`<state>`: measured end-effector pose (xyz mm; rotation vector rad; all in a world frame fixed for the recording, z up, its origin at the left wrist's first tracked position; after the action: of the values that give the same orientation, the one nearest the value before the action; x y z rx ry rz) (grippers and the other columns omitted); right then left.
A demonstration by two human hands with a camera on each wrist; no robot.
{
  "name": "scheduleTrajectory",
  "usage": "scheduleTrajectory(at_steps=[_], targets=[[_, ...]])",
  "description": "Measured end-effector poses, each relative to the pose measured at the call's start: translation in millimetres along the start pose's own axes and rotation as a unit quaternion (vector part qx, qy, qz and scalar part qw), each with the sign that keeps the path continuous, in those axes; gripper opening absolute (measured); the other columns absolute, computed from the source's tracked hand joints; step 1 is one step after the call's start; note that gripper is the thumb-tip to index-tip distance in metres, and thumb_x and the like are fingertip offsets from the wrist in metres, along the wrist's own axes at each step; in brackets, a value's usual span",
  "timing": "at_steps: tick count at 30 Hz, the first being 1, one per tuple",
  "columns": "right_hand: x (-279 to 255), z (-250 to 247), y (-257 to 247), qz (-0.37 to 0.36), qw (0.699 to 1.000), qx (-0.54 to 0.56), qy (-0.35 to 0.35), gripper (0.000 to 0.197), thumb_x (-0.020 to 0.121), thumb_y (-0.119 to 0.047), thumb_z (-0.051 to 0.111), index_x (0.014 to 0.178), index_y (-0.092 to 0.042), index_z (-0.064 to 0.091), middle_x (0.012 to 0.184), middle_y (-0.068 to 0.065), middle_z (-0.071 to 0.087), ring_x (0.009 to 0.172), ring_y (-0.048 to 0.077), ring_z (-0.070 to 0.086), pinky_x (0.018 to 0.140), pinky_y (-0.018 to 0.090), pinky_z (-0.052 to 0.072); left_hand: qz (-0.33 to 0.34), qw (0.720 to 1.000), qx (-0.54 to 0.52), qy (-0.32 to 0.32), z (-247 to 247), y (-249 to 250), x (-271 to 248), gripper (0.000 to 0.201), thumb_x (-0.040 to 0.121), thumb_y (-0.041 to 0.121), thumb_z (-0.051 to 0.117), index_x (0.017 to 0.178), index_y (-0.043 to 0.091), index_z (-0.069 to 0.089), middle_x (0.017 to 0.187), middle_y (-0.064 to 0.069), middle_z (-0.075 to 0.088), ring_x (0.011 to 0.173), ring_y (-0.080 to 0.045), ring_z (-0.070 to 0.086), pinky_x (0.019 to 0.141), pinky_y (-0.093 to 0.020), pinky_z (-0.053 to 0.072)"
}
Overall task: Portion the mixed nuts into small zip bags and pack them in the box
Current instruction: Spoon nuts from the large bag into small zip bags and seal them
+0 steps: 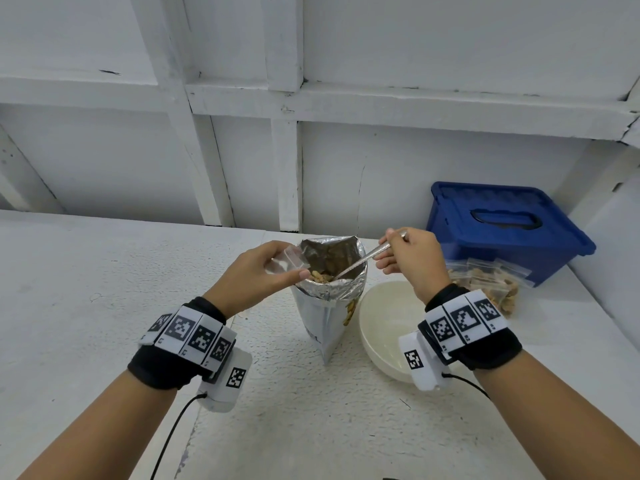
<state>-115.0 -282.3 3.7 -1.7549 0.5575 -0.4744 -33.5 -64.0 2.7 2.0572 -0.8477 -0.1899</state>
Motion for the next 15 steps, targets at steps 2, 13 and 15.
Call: scheduleTrajectory(at_steps=[2, 13, 15], targets=[[1, -5, 4, 0.014, 0.999, 0.029, 0.006, 0.028, 0.097, -0.016, 0.045, 0.075, -0.007, 0.059, 0.058, 0.010, 0.059, 0.040, 0.006, 0.056, 0.042, 0.015, 0.046, 0.005, 1.000, 0.013, 0.010, -5, 3, 2, 0.059, 0.060, 0.073, 0.060, 0.103, 0.033, 0.055, 0.094, 0.017, 0.061, 0.085, -0.003, 0.059, 0.068, -0.013, 0.044], [9, -41, -4, 0.006, 0.995, 0.075, 0.073, 0.025, 0.095, -0.011, 0.045, 0.074, -0.007, 0.057, 0.064, 0.012, 0.061, 0.040, 0.005, 0.056, 0.041, 0.015, 0.045, 0.015, 0.970, 0.234, -0.067, 1, 22, 23, 0.060, 0.076, 0.051, 0.065, 0.123, 0.016, 0.053, 0.108, 0.005, 0.055, 0.091, -0.008, 0.045, 0.071, -0.019, 0.033], [11, -46, -8, -0.003, 0.994, 0.072, 0.083, 0.025, 0.096, -0.012, 0.045, 0.075, -0.007, 0.057, 0.063, 0.012, 0.061, 0.040, 0.005, 0.055, 0.041, 0.015, 0.045, 0.019, 0.968, 0.239, -0.074, 5, 24, 26, 0.060, 0.076, 0.051, 0.066, 0.123, 0.015, 0.053, 0.108, 0.005, 0.055, 0.090, -0.008, 0.045, 0.068, -0.018, 0.032]])
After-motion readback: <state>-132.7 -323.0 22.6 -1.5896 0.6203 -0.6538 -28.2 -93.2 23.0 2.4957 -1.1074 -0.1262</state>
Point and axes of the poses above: each hand's wrist, its own x-axis towards the middle knuckle, its own z-axis out of the palm, y = z × x, the point moved 10 cm from there along x, towards the middle knuckle
